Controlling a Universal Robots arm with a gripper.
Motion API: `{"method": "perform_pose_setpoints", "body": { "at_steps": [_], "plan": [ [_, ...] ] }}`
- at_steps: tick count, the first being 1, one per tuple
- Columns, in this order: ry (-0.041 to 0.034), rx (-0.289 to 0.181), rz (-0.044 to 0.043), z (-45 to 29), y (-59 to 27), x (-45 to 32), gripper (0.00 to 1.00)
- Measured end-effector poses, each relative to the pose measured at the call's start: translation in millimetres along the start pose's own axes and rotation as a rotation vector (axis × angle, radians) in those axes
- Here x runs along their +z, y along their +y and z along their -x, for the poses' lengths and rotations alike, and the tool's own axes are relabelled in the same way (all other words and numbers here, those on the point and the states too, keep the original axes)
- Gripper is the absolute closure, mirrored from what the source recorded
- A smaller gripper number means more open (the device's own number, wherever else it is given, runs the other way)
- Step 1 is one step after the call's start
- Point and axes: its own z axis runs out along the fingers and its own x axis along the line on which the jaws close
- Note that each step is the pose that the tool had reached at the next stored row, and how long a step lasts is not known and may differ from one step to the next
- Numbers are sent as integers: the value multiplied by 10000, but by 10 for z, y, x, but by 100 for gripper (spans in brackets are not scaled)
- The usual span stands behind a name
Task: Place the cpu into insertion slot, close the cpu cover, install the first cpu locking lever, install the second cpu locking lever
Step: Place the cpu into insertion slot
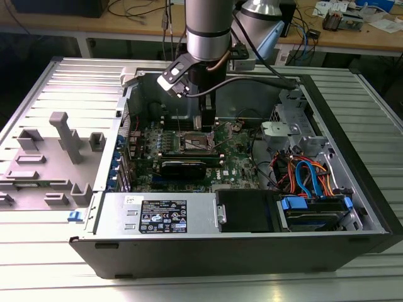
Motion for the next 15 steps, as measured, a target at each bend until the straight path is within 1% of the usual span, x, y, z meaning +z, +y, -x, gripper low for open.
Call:
{"method": "perform_pose_setpoints", "body": {
  "at_steps": [15],
  "plan": [
    [-1, 14, 0, 0, -3, 63, 46]
  ]
}}
